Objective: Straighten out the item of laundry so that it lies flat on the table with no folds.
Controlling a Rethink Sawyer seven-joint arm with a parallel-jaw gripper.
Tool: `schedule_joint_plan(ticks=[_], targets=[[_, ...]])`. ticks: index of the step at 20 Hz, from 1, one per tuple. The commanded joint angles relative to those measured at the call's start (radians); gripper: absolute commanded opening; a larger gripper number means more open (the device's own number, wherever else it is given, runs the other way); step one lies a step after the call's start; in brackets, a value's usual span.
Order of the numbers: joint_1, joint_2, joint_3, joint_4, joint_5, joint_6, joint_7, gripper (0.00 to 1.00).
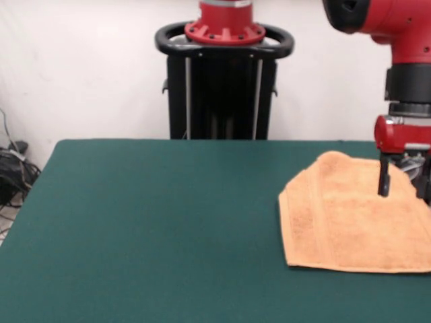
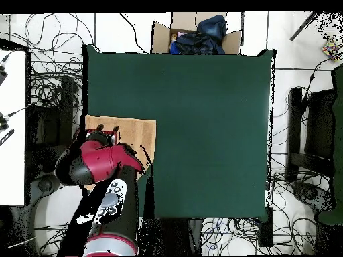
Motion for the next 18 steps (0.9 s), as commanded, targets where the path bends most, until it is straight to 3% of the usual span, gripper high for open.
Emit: schedule_joint_plan(ticks=[1, 3, 8, 14, 18], targets=[[-0.027, 0.022, 0.035, 0.009, 0.114, 0.209, 0.188, 1.00], [-0.005, 0.069, 0.002, -0.014, 0.116, 0.155, 0.197, 1.00], [-0.046, 0.197, -0.044, -0.125, 0.128, 0.024, 0.164, 1.00], [-0.038, 0.293, -0.123, -0.220, 0.149, 0.004, 0.164, 1.00], [-0.018, 0.313, -0.161, -0.243, 0.172, 0.085, 0.173, 1.00]])
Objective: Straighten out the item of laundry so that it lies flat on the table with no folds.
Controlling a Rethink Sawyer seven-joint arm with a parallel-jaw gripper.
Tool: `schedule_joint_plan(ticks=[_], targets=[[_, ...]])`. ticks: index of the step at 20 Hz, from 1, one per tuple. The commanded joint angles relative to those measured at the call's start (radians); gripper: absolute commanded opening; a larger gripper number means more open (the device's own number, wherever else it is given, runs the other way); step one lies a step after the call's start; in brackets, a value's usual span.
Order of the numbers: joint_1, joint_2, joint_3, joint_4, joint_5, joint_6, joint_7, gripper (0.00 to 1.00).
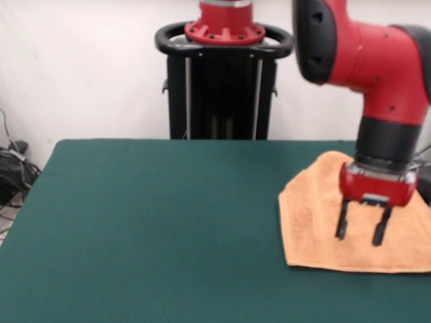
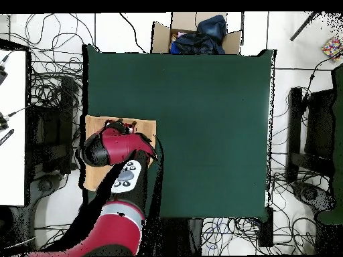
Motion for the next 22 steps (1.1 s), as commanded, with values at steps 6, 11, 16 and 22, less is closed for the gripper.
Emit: schedule_joint_plan(ticks=[6, 11, 16, 22], targets=[[-0.018, 0.111, -0.049, -0.097, 0.100, 0.153, 0.163, 1.00], [-0.038, 0.060, -0.037, -0.139, 0.121, 0.417, 0.140, 1.00], [-0.117, 0.030, 0.085, -0.131, 0.133, 0.579, 0.086, 1.00], [-0.161, 0.081, 0.143, -0.137, 0.101, 0.502, 0.049, 1.00]])
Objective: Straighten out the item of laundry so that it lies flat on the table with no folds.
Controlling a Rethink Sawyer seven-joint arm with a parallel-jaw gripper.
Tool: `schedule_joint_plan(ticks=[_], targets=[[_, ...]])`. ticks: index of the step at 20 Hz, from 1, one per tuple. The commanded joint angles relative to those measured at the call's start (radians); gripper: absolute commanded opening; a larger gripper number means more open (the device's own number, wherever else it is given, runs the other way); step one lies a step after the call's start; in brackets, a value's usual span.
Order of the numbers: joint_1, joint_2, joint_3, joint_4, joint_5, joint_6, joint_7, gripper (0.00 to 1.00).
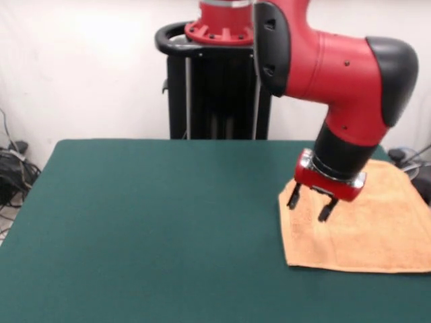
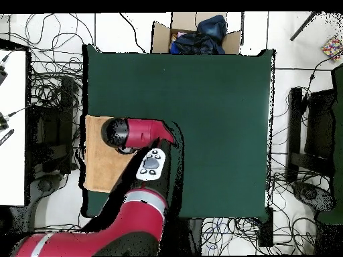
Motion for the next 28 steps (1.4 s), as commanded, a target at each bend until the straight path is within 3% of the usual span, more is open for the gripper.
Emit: schedule_joint_plan(ticks=[1, 4, 8, 21, 28], targets=[[-0.064, 0.072, 0.159, -0.049, 0.017, -0.118, 0.051, 1.00], [-0.108, 0.148, 0.210, -0.101, -0.016, -0.295, 0.030, 1.00], [-0.145, 0.166, 0.265, -0.120, -0.031, -0.351, 0.005, 1.00], [-0.122, 0.113, 0.241, -0.131, -0.018, -0.068, 0.006, 1.00], [-0.129, 0.059, 0.273, -0.087, -0.011, -0.029, 0.008, 1.00]])
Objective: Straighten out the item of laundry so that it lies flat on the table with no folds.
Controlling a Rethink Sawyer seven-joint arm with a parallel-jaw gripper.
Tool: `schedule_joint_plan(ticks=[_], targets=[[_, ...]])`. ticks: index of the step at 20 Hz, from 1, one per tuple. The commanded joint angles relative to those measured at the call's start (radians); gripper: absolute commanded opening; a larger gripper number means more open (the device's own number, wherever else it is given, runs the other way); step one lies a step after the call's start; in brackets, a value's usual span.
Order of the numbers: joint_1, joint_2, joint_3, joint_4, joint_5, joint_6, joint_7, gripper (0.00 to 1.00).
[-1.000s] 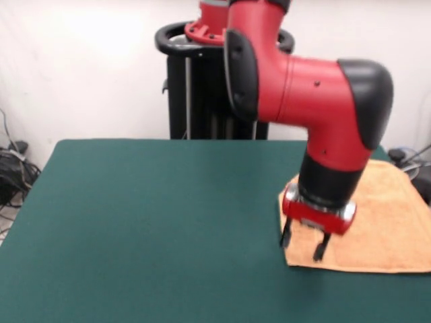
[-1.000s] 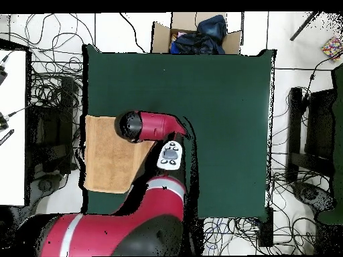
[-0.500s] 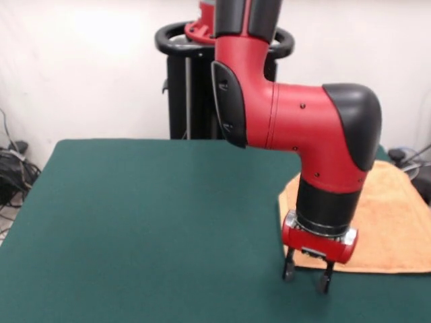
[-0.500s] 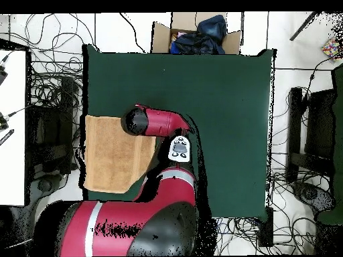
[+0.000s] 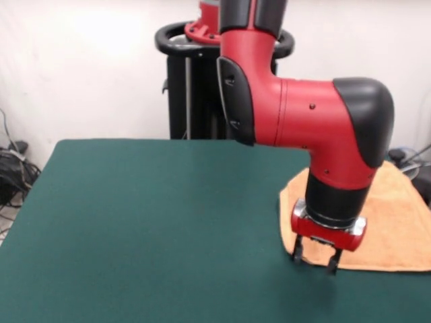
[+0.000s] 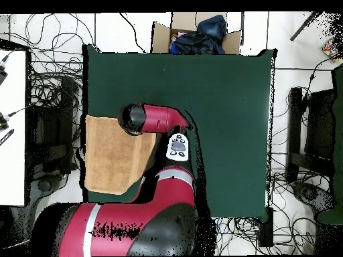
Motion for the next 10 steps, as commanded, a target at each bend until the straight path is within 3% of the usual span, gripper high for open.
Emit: schedule_joint_plan(ticks=[1, 10], targets=[[0.004, -0.024, 0.134, 0.036, -0.011, 0.105, 0.004, 1.00], [-0.022, -0.023, 0.184, 0.091, -0.040, 0.109, -0.040, 1.00]])
